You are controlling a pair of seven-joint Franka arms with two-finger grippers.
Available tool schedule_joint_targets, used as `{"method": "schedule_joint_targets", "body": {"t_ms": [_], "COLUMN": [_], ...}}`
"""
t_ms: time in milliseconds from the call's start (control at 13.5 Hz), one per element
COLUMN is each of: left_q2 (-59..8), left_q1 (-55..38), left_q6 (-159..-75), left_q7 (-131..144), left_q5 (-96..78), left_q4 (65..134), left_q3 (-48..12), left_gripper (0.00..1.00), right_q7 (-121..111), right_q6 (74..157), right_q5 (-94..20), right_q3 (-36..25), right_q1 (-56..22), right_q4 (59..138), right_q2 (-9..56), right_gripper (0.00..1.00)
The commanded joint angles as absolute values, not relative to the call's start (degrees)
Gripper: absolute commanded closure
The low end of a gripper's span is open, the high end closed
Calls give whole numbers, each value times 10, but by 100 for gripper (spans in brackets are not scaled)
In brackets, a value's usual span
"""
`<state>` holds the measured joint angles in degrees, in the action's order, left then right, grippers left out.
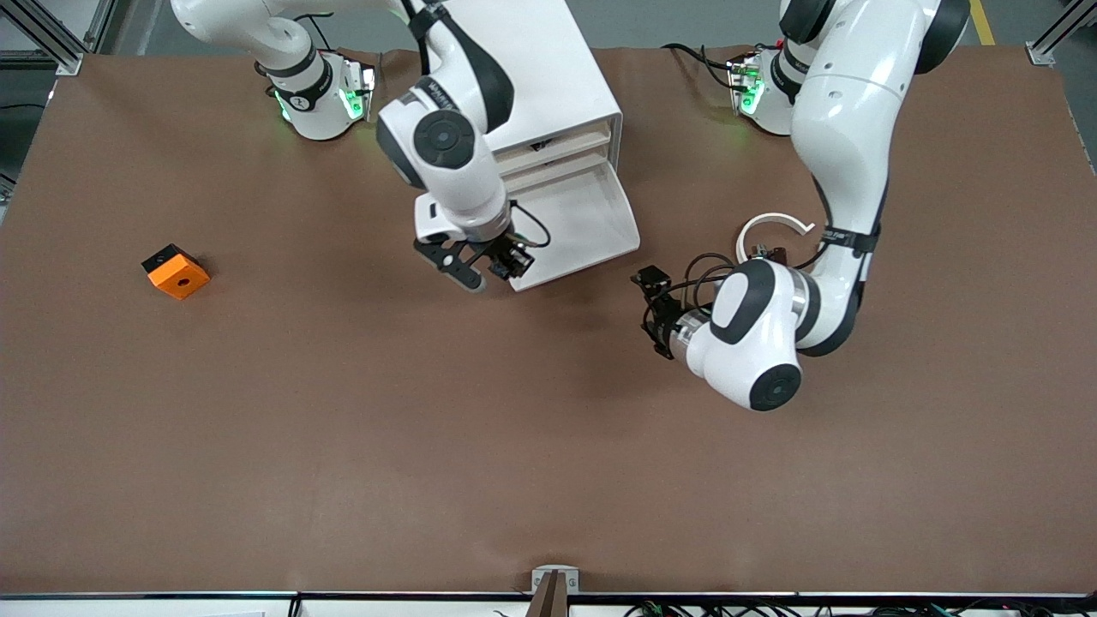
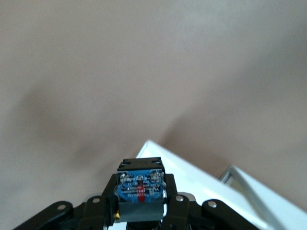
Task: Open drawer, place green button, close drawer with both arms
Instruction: 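Carry the green-capped button over the open drawer with the right gripper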
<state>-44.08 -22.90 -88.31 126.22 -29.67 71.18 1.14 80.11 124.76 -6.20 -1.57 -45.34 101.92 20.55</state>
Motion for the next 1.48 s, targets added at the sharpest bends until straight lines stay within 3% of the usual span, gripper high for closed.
{"method": "schedule_joint_targets", "body": {"t_ms": [0,444,815,963,1185,1259,1333,1407], "left_q2": [-385,-274,-241,-212,-144,-124,-117,-120], "left_q1": [-231,-235,-242,-242,-244,-245,-247,-246], "left_q6": [-874,-871,-875,-895,-983,-1026,-1051,-1064], "left_q7": [1239,1103,949,875,744,716,688,667], "left_q5": [-247,-110,-36,-36,-37,-37,-37,-36], "left_q4": [710,721,767,814,950,996,1024,1035], "left_q3": [37,36,10,10,2,-1,-3,-15], "left_gripper": [0,0,0,0,0,0,0,0], "right_q7": [895,1044,1064,1063,1064,1064,1064,1064], "right_q6": [1243,1244,1243,1242,1243,1243,1241,1240], "right_q5": [-32,-8,-7,-9,-9,-11,-9,-4], "right_q3": [-25,-25,-25,-24,-24,-24,-24,-25], "right_q1": [-496,-549,-571,-573,-585,-587,-589,-598], "right_q4": [986,928,884,884,884,883,882,879], "right_q2": [244,322,359,359,359,359,359,359], "right_gripper": [100,100,100,100,100,63,1,0]}}
